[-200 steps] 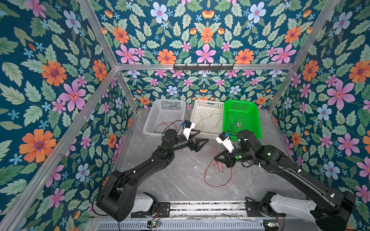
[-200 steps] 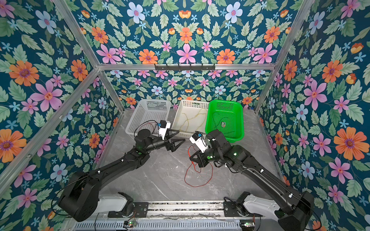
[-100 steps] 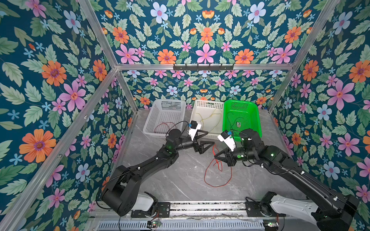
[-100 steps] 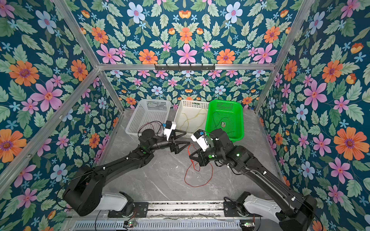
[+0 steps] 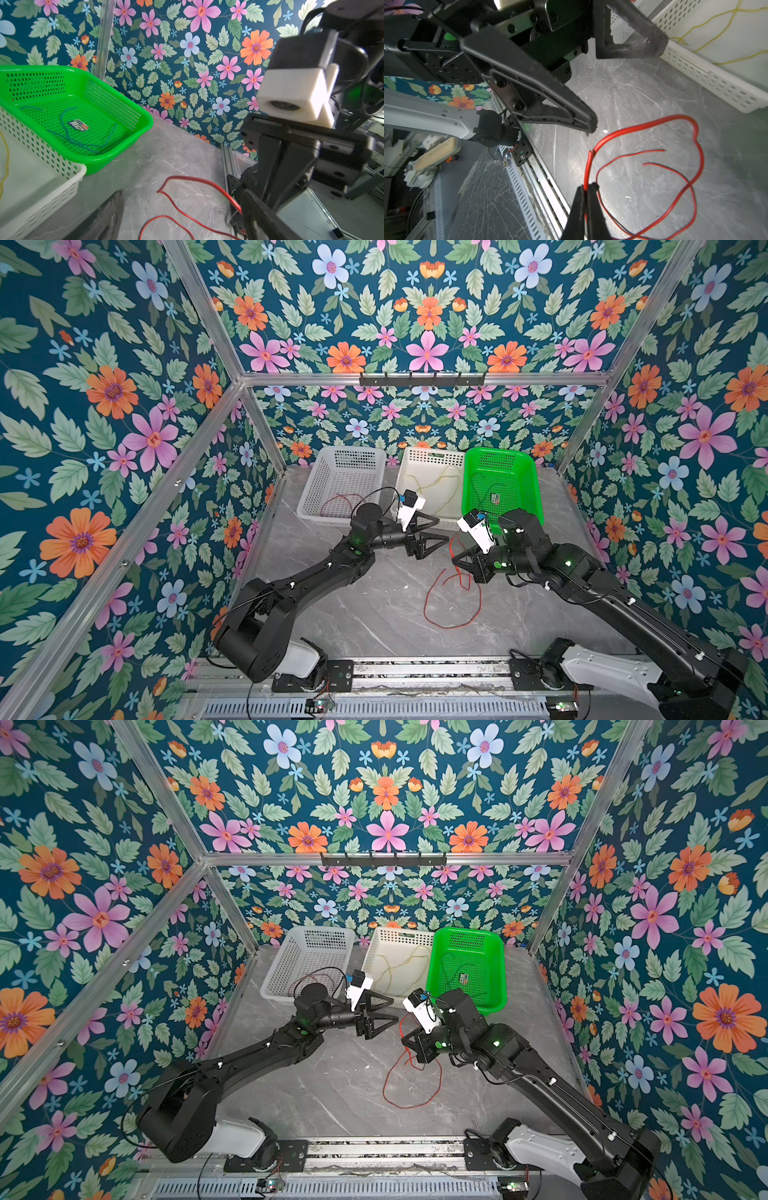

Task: Untangle and sort cables by color
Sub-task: Place the cable into the container.

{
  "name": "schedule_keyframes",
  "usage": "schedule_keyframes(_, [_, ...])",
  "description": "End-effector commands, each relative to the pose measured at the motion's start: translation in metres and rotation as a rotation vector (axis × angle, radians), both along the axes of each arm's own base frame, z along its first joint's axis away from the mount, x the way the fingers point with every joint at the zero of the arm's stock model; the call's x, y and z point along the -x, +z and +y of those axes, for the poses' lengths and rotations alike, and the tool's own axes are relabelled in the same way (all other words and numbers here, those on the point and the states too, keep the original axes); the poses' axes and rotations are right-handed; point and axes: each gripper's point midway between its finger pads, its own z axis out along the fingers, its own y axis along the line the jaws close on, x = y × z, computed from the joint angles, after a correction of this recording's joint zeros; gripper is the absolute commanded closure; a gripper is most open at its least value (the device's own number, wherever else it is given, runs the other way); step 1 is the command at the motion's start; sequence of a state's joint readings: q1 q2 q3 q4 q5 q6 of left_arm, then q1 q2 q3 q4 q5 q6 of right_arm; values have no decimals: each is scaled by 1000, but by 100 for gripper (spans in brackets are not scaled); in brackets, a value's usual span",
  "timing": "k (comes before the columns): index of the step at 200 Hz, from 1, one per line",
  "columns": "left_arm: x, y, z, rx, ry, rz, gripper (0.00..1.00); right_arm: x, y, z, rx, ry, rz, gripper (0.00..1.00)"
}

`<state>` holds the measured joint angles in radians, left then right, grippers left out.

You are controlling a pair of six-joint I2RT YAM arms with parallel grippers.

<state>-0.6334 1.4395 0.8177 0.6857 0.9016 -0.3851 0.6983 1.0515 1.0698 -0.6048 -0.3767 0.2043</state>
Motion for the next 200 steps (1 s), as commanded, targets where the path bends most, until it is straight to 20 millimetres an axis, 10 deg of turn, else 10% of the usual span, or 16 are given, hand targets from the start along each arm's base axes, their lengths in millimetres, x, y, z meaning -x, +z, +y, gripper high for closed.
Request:
schedule_keyframes(1, [9, 3, -4, 6, -59, 5, 14, -6, -1, -4, 26, -23, -40, 100])
schedule_keyframes(200, [29, 12, -37, 62, -276, 85, 50, -7, -15, -8, 61, -28, -32, 100])
